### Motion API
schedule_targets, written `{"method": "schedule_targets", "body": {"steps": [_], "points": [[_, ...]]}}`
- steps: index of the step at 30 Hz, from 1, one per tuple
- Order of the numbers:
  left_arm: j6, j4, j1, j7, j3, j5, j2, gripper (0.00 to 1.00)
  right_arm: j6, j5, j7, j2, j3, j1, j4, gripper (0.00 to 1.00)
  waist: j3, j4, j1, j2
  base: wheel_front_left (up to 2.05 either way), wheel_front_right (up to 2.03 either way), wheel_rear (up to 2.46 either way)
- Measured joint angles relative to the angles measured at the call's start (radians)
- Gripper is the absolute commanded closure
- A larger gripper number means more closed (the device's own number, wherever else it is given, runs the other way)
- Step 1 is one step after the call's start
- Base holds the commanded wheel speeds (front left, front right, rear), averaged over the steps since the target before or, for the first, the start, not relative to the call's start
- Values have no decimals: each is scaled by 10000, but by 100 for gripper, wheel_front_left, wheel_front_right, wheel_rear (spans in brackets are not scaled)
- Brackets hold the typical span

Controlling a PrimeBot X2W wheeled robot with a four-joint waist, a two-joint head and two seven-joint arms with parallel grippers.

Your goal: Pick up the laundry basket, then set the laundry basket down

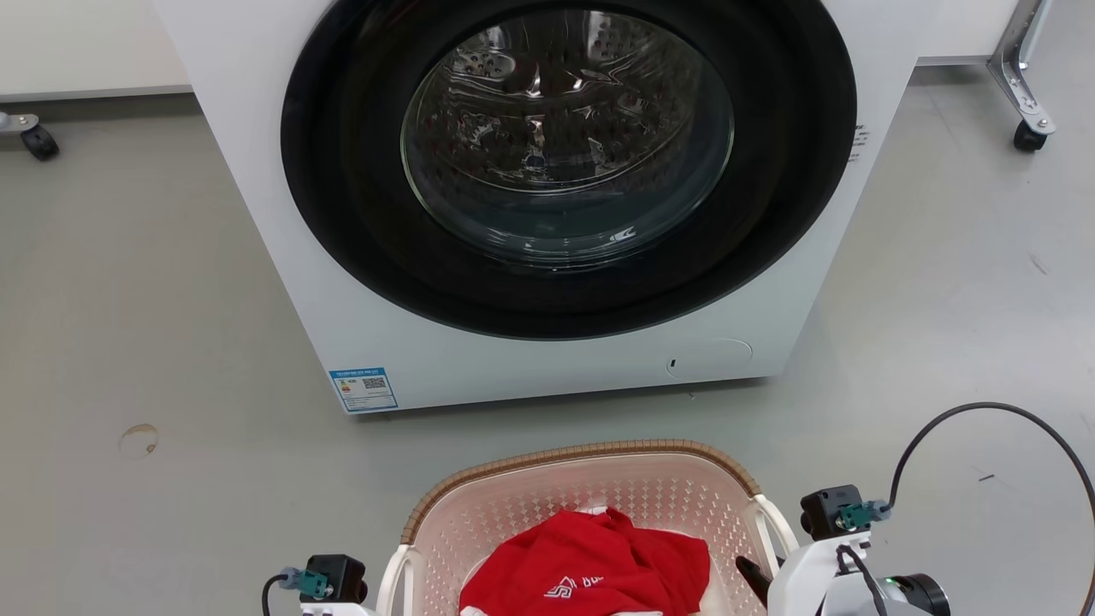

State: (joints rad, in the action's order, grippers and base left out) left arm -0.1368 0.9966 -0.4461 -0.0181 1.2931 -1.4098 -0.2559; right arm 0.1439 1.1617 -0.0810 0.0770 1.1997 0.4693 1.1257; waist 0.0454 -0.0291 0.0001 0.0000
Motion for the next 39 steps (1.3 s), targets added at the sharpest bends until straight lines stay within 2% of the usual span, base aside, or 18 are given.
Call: {"method": "schedule_targets", "body": {"steps": [20, 39], "points": [[0, -17, -1, -36, 31, 6, -23, 100, 0, 167, -146, 0, 221, 6, 4, 100, 17, -37, 0, 0, 0, 0, 0], [0, -23, -1141, -617, 35, 291, -21, 100, 10, 163, -1018, 6, 253, 1248, 295, 100, 1857, -5, -1, 0, 0, 0, 0]]}}
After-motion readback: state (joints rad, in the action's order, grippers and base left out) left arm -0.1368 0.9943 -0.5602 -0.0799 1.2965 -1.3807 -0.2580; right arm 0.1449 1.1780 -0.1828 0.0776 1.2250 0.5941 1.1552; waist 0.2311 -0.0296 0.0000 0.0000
